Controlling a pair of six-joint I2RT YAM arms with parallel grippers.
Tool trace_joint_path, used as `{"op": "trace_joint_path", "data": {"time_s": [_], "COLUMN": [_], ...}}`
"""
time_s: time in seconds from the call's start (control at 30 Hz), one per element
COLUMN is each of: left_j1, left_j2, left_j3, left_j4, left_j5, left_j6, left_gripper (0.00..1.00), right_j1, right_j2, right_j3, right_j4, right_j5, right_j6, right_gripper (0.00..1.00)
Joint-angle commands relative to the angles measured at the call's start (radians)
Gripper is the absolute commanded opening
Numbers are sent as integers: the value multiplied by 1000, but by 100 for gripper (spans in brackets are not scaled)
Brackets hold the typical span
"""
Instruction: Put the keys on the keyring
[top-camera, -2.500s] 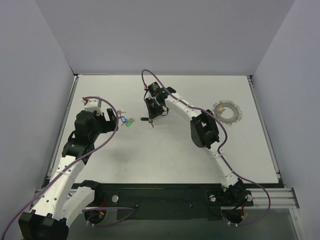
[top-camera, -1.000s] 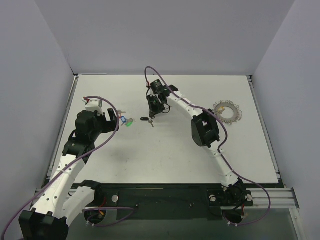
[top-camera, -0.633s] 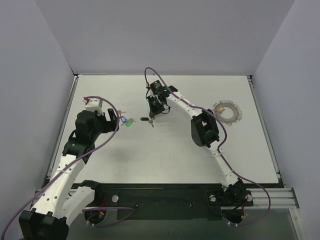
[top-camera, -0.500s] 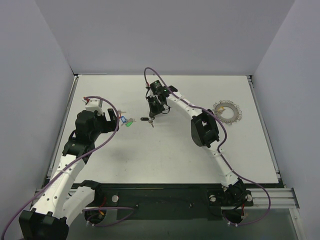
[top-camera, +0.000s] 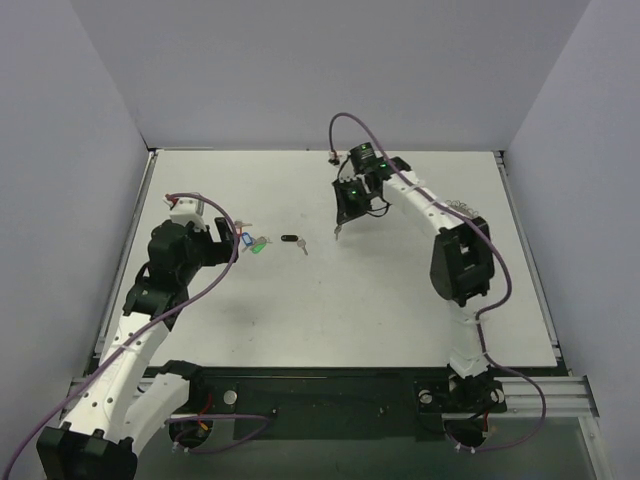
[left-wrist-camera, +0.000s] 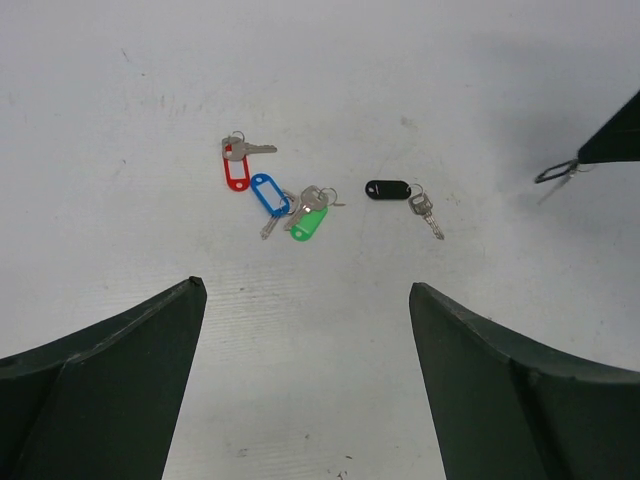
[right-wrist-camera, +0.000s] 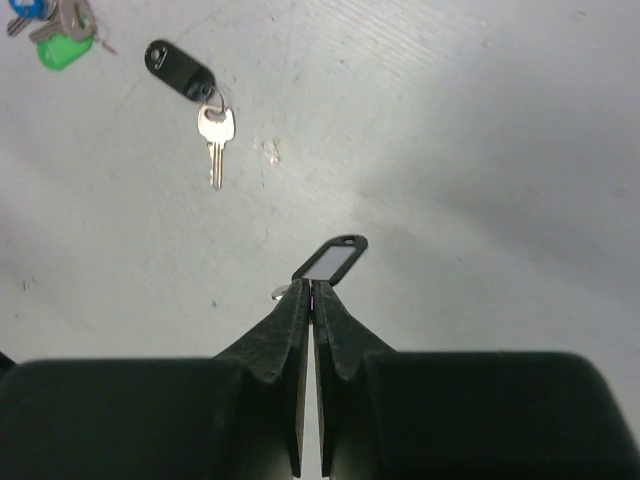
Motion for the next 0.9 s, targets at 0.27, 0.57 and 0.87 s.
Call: {"op": "trace_joint_path", "data": {"time_s": [0.27,0.57,0.87], "left_j1": [5,2,-14], "left_j2": [-95,-110,-117], "left_j3": [-10,-20,-20], "left_j4": [109,126,127], "left_j5": [143,201,214], "left_j6": [-18,-32,-34], "left_gripper": [93,93,93], "right_j1": [-273,-554,-637], "right_j2": [-645,-973,-955], "right_j3": [-585,-996,-1134], "right_j4": [-258,-362,-385], "right_j5": [-134,33,168], "right_j6": [-453,-626,-718], "right_gripper": [0,0,0]}}
